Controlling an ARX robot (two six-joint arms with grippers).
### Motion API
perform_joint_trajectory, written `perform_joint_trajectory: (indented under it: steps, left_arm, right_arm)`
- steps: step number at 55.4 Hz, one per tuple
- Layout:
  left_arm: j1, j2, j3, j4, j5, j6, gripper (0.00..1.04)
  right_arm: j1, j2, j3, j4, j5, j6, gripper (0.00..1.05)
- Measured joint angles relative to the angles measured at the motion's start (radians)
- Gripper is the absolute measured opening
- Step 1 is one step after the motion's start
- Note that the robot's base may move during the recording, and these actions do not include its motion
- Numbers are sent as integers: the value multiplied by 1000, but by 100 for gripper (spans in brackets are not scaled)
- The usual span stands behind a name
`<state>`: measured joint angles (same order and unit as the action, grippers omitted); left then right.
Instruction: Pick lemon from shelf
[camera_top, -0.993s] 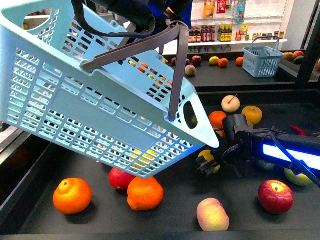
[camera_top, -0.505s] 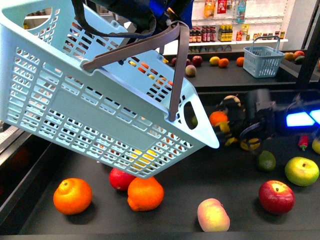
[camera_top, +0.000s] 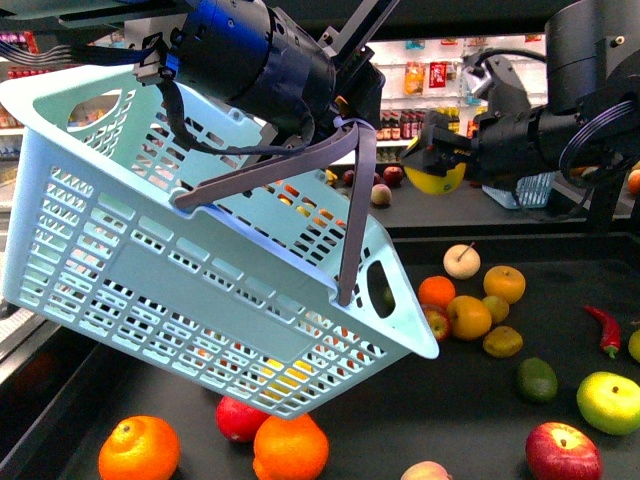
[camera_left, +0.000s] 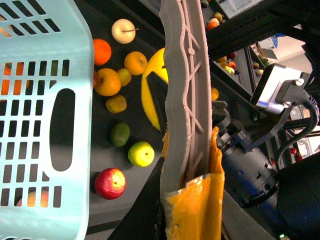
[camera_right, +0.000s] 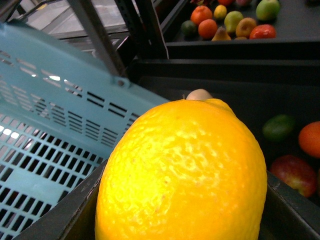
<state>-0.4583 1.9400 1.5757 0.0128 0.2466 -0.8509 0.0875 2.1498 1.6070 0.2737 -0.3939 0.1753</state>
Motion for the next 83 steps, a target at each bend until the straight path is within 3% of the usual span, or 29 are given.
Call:
perform_joint_trajectory:
  steps: [30, 39, 52, 68, 74, 83]
  left_arm:
    - [0, 0, 0, 0, 0, 0, 12]
    - [0, 0, 0, 0, 1, 0, 12]
    - [0, 3, 0, 0, 3, -10, 12]
    - [0, 3, 0, 0, -3, -10, 12]
    - [0, 3, 0, 0, 0, -10, 12]
    - [-1, 3, 0, 0, 7, -10, 12]
  right_arm:
    - [111, 58, -55, -27, 27, 39, 72]
    - [109, 87, -55, -8, 34, 45, 99]
    - [81, 66, -53, 29, 51, 76, 97]
    - [-38, -215, -298, 188, 315, 0, 97]
    - [-89, -395, -487, 249, 423, -36, 97]
    - [-72, -668, -809, 290, 514, -64, 97]
